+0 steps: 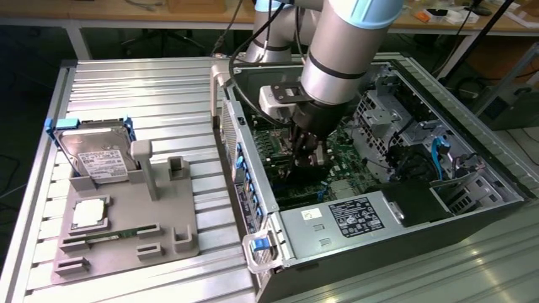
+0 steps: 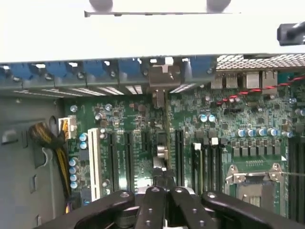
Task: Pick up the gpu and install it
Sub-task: 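Press down on the gpu until it lock into place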
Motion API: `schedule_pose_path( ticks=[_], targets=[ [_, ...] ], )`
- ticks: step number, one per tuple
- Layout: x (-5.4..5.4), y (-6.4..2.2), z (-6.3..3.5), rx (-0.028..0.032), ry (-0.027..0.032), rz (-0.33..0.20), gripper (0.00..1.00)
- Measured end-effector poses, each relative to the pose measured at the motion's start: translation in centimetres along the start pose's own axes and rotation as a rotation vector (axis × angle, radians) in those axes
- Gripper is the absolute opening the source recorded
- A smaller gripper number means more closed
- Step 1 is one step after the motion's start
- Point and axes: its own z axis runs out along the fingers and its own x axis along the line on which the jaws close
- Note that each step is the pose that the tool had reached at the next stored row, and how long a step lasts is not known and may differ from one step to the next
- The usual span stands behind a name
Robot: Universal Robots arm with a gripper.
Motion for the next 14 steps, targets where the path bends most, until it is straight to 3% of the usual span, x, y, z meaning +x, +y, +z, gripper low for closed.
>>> schedule_pose_path(
  ticks=[4,6,8,14],
  targets=[
    [0.0,0.07,-1.48,0.0003,-0.0005,0.000,0.11],
    [-0.1,0.28,-2.91,0.0003,-0.0004,0.000,0.11],
    [-0.1,0.66,-3.71,0.0003,-0.0005,0.000,0.11],
    [0.0,2.00,-4.55,0.0003,-0.0006,0.000,0.11]
  ],
)
